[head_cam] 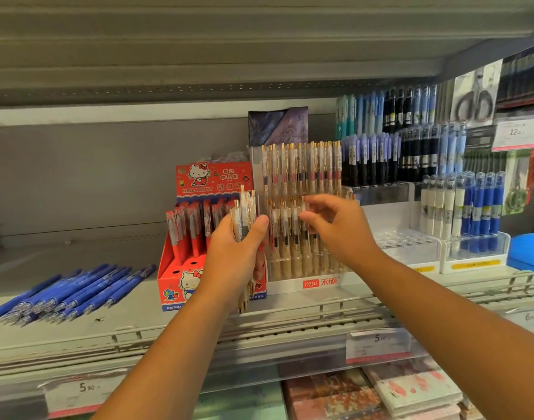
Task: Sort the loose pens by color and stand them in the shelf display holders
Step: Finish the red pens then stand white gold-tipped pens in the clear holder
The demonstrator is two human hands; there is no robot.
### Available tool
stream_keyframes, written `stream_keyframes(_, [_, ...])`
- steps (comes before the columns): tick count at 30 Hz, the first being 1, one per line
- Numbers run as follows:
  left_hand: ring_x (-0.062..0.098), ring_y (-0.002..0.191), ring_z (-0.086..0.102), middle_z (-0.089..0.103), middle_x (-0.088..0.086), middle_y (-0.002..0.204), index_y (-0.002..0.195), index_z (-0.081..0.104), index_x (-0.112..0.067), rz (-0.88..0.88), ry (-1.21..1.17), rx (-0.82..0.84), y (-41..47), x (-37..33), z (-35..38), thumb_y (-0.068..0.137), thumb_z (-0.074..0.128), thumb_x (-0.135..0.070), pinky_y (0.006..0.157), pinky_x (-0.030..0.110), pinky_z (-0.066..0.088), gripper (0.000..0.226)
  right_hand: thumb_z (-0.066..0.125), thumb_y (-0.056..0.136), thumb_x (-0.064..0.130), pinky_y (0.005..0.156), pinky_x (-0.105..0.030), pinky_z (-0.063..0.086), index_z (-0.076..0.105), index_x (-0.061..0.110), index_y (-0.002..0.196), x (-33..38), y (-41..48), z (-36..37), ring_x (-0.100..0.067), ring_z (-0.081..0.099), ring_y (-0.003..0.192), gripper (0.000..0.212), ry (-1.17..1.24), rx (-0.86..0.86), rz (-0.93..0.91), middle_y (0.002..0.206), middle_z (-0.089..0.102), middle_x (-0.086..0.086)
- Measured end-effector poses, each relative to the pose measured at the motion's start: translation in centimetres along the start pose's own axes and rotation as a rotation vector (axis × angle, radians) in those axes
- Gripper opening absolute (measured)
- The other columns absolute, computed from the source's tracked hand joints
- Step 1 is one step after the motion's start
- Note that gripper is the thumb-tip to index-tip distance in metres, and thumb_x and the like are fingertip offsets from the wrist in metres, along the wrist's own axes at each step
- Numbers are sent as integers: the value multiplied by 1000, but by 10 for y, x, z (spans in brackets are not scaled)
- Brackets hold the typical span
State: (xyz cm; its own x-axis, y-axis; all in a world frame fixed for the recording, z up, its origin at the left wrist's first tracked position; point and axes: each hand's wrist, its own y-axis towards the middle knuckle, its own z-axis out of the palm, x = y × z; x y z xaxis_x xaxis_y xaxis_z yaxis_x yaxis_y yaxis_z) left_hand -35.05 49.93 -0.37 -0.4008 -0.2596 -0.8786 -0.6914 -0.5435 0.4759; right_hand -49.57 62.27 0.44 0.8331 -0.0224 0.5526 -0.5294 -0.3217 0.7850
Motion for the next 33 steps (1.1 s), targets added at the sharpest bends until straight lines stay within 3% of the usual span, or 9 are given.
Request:
stream_keyframes(3, [11, 45, 46, 57, -2, 64, 93, 59, -24, -46, -51, -1, 0, -1, 0, 99, 55, -30, 40, 26, 38, 9, 72, 87, 15, 69, -10, 52, 68, 15, 111, -3, -2, 0, 0, 60, 75, 25, -33, 9, 29, 83, 63, 13])
stream_keyframes(7, [13, 46, 46, 58, 1, 65, 89, 58, -26, -77, -94, 0, 1, 0, -1, 99, 50, -20, 40, 26, 36, 14, 73, 86, 21, 68, -6, 48, 68, 17, 112, -4, -4, -3, -1, 60, 76, 26, -72, 2, 61, 83, 63, 11])
stream_keyframes(12, [13, 46, 46, 61, 0, 67, 101, 51, -21, -1, -57, -23, 2, -1, 1, 96, 47, -10, 39, 26, 38, 12, 71, 88, 34, 72, -24, 58, 57, 20, 130, 5, -8, -4, -6, 61, 71, 47, -115, -22, 60, 87, 65, 10])
stream_keyframes(15, [13, 48, 50, 64, 0, 71, 106, 50, -20, 24, -53, -3, 1, -1, 0, 99, 49, -14, 41, 27, 42, 8, 64, 93, 33, 75, -30, 54, 59, 18, 126, 15, -7, -7, -9, 59, 79, 36, -128, -151, -44, 97, 62, 9])
stream_keyframes(17, [13, 51, 52, 67, -1, 74, 108, 52, -19, 36, -82, 50, 0, -1, 1, 101, 51, -16, 42, 27, 43, 8, 63, 94, 22, 74, -26, 53, 62, 17, 120, 23, -6, -7, -9, 59, 81, 27, -54, -125, -99, 96, 63, 7])
stream_keyframes(20, [14, 54, 54, 68, 2, 79, 112, 55, -19, 61, -111, 131, -2, -1, 3, 102, 50, -16, 43, 27, 43, 11, 63, 94, 14, 75, -13, 50, 61, 16, 126, 37, -6, 0, 3, 60, 88, 32, 110, 45, -59, 98, 66, 10])
stream_keyframes(24, [15, 54, 57, 71, 4, 84, 114, 57, -17, 66, -98, 197, -3, 0, 2, 103, 49, -17, 43, 26, 45, 14, 65, 93, 14, 85, -27, 56, 58, 18, 131, 49, -3, 9, -7, 68, 95, 39, 340, 194, 104, 103, 73, 4])
stream_keyframes(27, [16, 57, 62, 71, 5, 84, 113, 59, -19, 68, -105, 209, -3, 0, 2, 102, 48, -17, 47, 26, 50, 15, 67, 91, 10, 72, -25, 59, 64, 16, 120, 53, -4, 11, -22, 71, 78, 30, 449, 189, 130, 90, 75, -4])
stream_keyframes(33, [24, 75, 71, 74, 10, 88, 116, 61, -23, 25, -176, 203, -3, 0, 3, 103, 46, -18, 63, 34, 61, 20, 74, 85, 9, 75, -31, 60, 67, 12, 109, 48, -4, 10, -16, 73, 81, 25, 490, 80, 160, 85, 76, -5])
